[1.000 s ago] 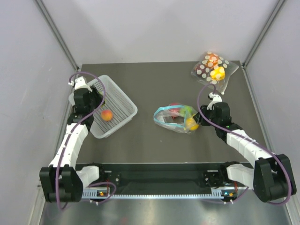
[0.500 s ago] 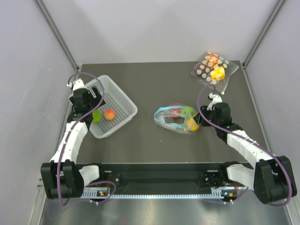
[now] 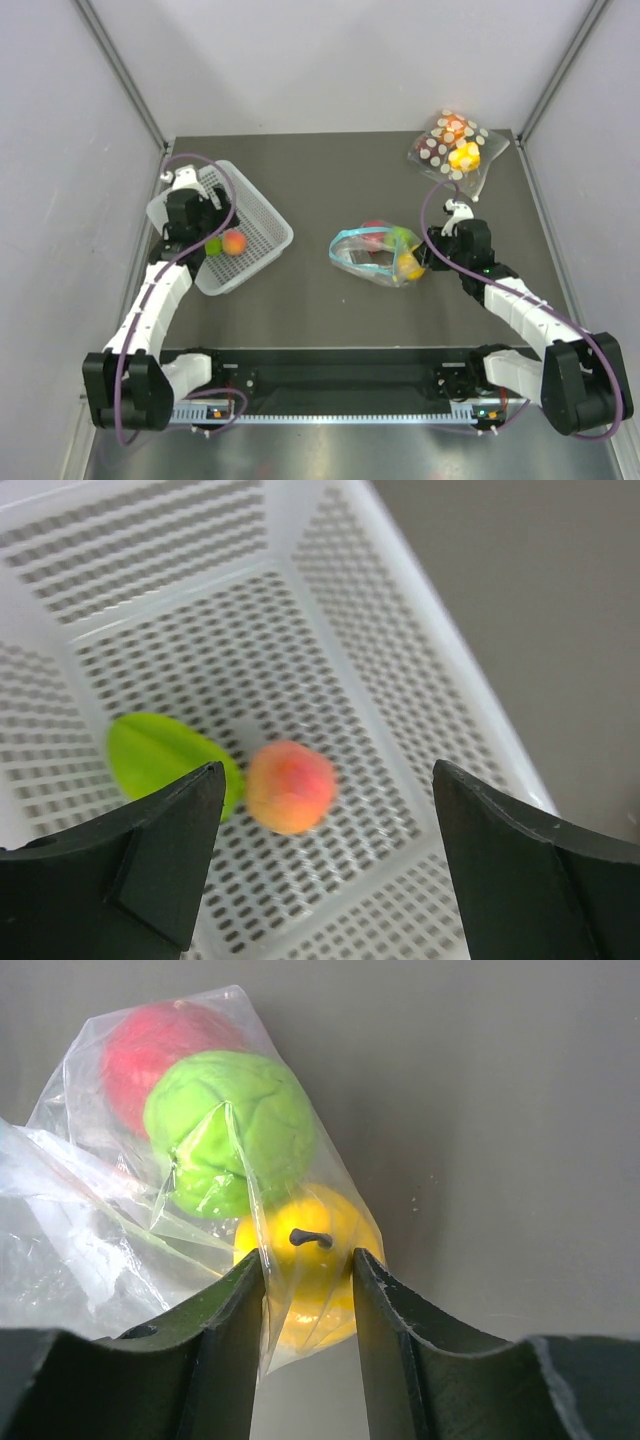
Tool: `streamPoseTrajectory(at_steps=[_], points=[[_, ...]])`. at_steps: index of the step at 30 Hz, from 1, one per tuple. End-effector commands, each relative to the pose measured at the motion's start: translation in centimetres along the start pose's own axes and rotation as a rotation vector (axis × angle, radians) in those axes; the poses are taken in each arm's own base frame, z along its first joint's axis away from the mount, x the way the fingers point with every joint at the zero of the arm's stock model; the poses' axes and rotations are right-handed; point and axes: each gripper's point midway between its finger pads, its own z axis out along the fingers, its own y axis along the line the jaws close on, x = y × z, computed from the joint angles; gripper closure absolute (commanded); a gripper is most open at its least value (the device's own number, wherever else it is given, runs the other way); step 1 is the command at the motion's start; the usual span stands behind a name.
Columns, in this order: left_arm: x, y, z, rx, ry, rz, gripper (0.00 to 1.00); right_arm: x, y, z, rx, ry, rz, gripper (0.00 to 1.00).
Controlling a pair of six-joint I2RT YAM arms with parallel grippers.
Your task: Open the zip-top bag and remove the fake food
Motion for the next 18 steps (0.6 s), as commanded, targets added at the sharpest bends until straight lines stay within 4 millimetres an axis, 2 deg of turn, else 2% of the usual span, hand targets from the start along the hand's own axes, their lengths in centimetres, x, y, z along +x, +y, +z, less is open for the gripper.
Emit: streamPoseTrajectory(at_steps=[1,2,3,4,5,7,8,10,11,12,13,14,15,18], points=[[-2.6,-4.8,-1.9,0.149,-0.100,0.067,0.11,-0.9,0.5,-0.4,-0.012,-0.017,-0.024,0.61],[-2.1,-6.6,-2.4,0.196,-0.096,0.096,0.11,-0.9,0.5,-0.4,-0.015,-0.017,-0.024,0.60],[-2.4,-7.7,-2.9,0.218,-0.106,0.117,0.12,-0.9,0.5,-0.4,-0.015,-0.017,-0.023,0.60],[-2.5,-9.6,-3.6,0.261,-0.117,0.136,0.12,-0.8,0.6,-0.4,-0.017,-0.016,-0.021,0.61],[-2.0,-10.6,-3.9,0.286,-0.109,0.149,0.12,-0.8,0.6,-0.4,-0.018,-0.016,-0.019,0.61],[-2.4,-13.2,-4.9,0.358,-0.123,0.157,0.12,-0.7,0.7,-0.4,-0.022,-0.013,-0.015,0.61],[-1.8,-15.5,-6.0,0.430,-0.117,0.172,0.12,-0.7,0.7,-0.5,-0.023,-0.012,-0.014,0.62],[-2.1,-18.5,-7.2,0.522,-0.134,0.157,0.12,-0.6,0.8,-0.5,-0.030,-0.012,-0.011,0.65],[-1.2,-20.8,-8.4,0.605,-0.118,0.167,0.12,-0.6,0.8,-0.5,-0.031,-0.010,-0.009,0.67],[-0.5,-22.2,-8.5,0.641,-0.097,0.161,0.12,-0.6,0.9,-0.5,-0.034,-0.010,-0.007,0.70],[-0.6,-23.8,-9.1,0.693,-0.114,0.155,0.12,-0.6,1.0,-0.5,-0.037,-0.009,-0.006,0.70],[0.7,-25.8,-10.2,0.758,-0.090,0.168,0.12,-0.8,1.1,-0.5,-0.040,-0.013,-0.005,0.72],[2.5,-27.3,-10.1,0.804,-0.041,0.176,0.12,-0.6,1.1,-0.5,-0.043,-0.008,-0.005,0.75],[5.2,-31.2,-11.8,0.940,0.021,0.169,0.13,-0.7,1.2,-0.6,-0.045,-0.010,-0.003,0.81]])
